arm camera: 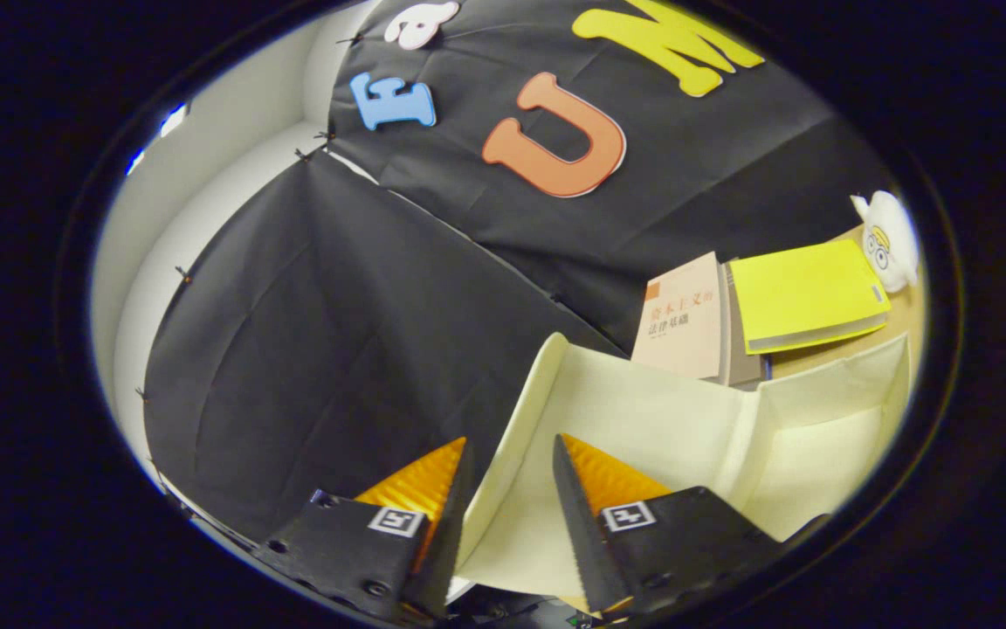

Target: Open the storage box then place both shoes into the box .Put the left shoe in first, then the right shoe, with the right side of both shoes facing outward in a uniform manner.

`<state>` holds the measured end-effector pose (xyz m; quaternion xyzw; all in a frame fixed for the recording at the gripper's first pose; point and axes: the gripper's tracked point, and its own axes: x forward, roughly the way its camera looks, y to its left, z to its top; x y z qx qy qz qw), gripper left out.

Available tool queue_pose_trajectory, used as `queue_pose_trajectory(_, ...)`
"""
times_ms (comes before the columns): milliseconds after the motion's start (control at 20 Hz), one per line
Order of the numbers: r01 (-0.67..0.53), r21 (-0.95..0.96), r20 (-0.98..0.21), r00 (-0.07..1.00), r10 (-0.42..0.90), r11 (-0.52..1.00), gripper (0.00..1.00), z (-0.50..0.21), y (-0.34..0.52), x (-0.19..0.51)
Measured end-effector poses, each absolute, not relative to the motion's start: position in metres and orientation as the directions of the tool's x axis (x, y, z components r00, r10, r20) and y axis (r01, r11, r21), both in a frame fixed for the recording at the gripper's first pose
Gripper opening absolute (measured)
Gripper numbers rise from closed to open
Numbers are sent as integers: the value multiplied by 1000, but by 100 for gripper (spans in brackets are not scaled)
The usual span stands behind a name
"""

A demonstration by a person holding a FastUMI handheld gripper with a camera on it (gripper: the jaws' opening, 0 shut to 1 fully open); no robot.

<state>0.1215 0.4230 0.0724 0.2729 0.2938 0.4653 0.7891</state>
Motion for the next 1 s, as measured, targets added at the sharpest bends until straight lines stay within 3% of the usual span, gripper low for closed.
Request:
queue_pose_trajectory(150, -596, 668, -247, 385, 889, 444, 100, 63, 430, 108)
queue_pose_trajectory(500, -594, 621, -310, 414, 856, 512, 100, 54, 389, 87)
queue_pose_trajectory(1000, -504, 522, -439, 532, 724, 688, 100, -13, 254, 131)
